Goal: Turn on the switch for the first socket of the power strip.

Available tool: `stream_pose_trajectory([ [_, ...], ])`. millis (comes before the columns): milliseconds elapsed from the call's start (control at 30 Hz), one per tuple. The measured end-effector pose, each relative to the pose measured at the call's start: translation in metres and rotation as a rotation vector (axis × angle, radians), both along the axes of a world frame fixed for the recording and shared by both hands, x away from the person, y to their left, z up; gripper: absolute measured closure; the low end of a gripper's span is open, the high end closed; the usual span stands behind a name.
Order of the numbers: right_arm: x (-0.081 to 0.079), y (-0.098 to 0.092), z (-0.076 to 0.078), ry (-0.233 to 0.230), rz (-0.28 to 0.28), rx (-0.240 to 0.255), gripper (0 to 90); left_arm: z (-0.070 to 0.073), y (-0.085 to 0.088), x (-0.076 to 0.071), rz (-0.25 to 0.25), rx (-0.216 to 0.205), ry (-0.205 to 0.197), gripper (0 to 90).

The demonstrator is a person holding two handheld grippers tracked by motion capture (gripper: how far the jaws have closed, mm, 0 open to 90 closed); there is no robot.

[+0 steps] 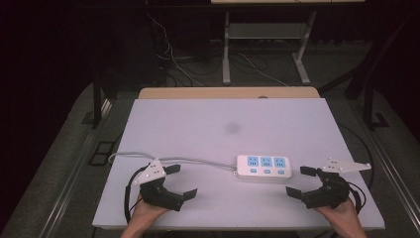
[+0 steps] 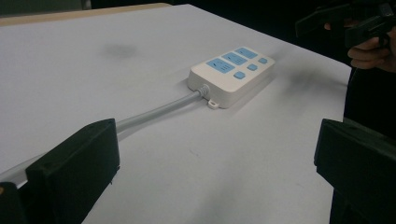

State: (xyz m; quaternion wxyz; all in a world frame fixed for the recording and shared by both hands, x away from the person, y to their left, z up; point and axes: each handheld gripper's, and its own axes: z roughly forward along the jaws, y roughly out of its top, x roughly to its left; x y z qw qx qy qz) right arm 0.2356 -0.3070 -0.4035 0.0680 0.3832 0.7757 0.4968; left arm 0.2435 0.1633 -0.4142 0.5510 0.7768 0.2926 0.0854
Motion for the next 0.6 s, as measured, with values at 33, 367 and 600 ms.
stream_pose_trajectory([
  [33,0.001,0.001,0.0,0.0,0.002,-0.007,0.1,0.0,0.0,0.0,0.0,-0.001,0.0,0.0],
  [367,0.011,0.008,0.007,0.041,0.044,-0.063,0.1,-0.003,-0.001,0.0,-0.003,-0.005,0.012,0.0],
  [600,0.02,0.018,0.016,0.063,0.075,-0.104,0.1,-0.002,0.0,-0.001,0.001,-0.004,0.009,0.0],
])
